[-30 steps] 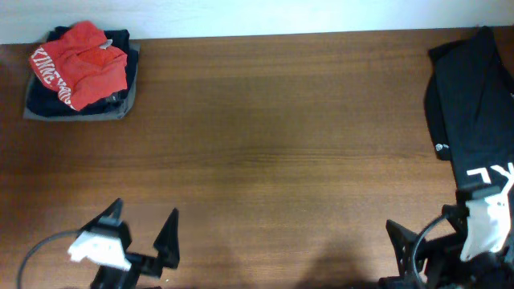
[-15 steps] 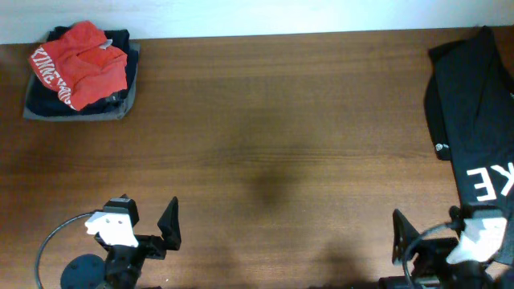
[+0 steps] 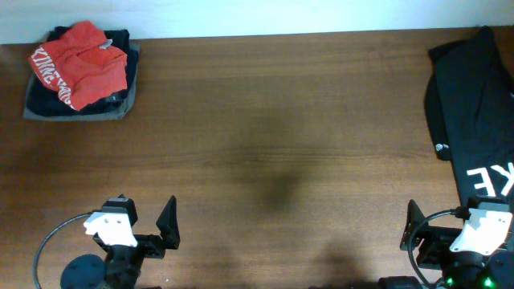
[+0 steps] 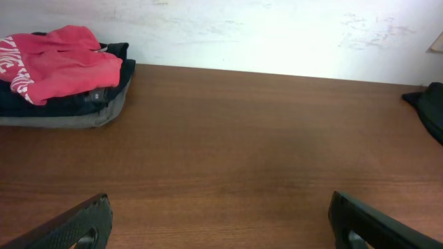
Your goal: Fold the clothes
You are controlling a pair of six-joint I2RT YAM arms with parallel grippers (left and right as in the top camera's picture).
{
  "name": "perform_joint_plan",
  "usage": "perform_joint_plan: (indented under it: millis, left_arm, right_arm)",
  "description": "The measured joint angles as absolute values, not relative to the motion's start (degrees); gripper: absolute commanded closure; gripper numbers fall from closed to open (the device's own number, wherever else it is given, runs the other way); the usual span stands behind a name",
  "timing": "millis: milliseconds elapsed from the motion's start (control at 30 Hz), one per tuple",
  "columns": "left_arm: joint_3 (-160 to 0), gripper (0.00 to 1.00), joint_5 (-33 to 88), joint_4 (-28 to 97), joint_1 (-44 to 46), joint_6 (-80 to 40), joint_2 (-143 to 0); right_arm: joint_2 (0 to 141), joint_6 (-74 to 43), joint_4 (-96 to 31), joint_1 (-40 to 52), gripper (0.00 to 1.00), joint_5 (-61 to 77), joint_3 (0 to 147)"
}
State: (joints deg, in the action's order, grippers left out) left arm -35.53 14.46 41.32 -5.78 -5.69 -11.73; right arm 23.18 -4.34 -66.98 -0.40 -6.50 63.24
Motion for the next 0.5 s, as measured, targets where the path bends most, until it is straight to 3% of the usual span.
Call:
perform_joint_plan:
  millis: [500]
  left_arm:
    - [-35.53,0.01,14.28,41.32,-5.78,-5.69,-11.73]
  right_arm:
    - [23.18,-4.49,-66.98,-0.4,0.01,-7.53,63.24]
